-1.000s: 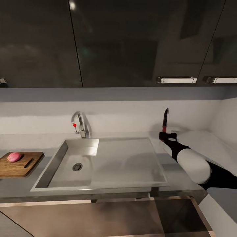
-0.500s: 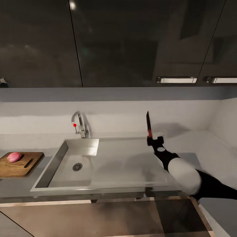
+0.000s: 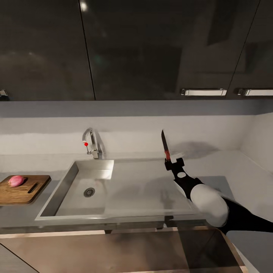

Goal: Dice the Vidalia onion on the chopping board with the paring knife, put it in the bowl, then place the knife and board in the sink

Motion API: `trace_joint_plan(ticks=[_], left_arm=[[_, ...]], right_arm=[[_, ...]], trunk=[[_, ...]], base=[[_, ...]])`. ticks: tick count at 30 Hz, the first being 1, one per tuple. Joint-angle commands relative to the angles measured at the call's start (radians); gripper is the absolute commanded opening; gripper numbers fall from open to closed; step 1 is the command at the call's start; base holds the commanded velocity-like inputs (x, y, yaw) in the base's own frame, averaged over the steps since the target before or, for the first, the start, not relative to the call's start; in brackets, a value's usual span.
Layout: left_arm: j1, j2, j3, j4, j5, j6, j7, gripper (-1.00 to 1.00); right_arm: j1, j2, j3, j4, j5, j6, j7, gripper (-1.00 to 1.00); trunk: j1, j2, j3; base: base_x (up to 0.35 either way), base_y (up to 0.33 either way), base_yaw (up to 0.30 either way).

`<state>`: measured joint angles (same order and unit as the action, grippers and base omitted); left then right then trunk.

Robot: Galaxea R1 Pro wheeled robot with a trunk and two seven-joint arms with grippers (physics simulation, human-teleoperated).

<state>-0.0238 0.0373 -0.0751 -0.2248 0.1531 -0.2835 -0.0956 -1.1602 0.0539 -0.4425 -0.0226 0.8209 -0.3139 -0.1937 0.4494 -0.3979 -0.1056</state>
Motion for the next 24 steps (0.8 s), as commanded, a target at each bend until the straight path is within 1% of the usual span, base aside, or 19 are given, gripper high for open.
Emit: trace_joint_plan(ticks=[1, 2, 3, 4, 7, 8, 11, 20, 24], left_arm=[[-0.001, 0.000, -0.008, 0.001, 0.010, -0.003, -0.002, 1.00], [-0.001, 0.000, -0.008, 0.001, 0.010, -0.003, -0.002, 1.00], [-0.001, 0.000, -0.008, 0.001, 0.010, -0.003, -0.002, 1.00], [-0.001, 0.000, -0.008, 0.001, 0.010, -0.003, -0.002, 1.00], [-0.002, 0.000, -0.008, 0.001, 0.010, -0.003, -0.003, 1.00], [-0.001, -0.001, -0.008, 0.001, 0.010, -0.003, -0.003, 1.00], [-0.001, -0.002, -0.008, 0.001, 0.010, -0.002, -0.003, 1.00], [-0.001, -0.003, -0.008, 0.001, 0.009, -0.002, -0.003, 1.00], [-0.001, -0.004, -0.008, 0.001, 0.009, -0.002, -0.003, 1.00]], right_arm=[[-0.001, 0.002, -0.006, 0.000, 0.014, -0.001, -0.006, -1.00], [-0.001, 0.004, -0.006, 0.000, 0.017, 0.000, -0.006, -1.00], [-0.001, 0.017, -0.005, -0.004, 0.034, 0.004, -0.006, -1.00], [-0.001, 0.024, -0.004, -0.006, 0.042, 0.006, -0.007, -1.00], [-0.001, 0.072, -0.002, -0.017, 0.112, 0.025, -0.009, -1.00], [-0.001, 0.085, -0.002, -0.018, 0.128, 0.034, -0.010, -1.00], [-0.001, 0.121, -0.002, -0.020, 0.147, 0.050, -0.010, -1.00], [-0.001, 0.121, 0.000, -0.020, 0.161, 0.061, -0.011, -1.00], [-0.001, 0.121, 0.000, -0.020, 0.162, 0.086, -0.010, -1.00]], trunk=[[0.001, -0.002, -0.002], [0.001, -0.002, -0.002], [0.001, -0.002, -0.002], [0.001, -0.002, -0.002], [0.001, -0.002, -0.002], [0.001, -0.002, -0.002], [0.001, -0.002, -0.002], [0.001, -0.002, -0.002], [0.001, -0.002, -0.002]], base=[[0.000, 0.000, 0.000], [0.000, 0.000, 0.000], [0.000, 0.000, 0.000], [0.000, 0.000, 0.000], [0.000, 0.000, 0.000], [0.000, 0.000, 0.000], [0.000, 0.000, 0.000], [0.000, 0.000, 0.000], [0.000, 0.000, 0.000]])
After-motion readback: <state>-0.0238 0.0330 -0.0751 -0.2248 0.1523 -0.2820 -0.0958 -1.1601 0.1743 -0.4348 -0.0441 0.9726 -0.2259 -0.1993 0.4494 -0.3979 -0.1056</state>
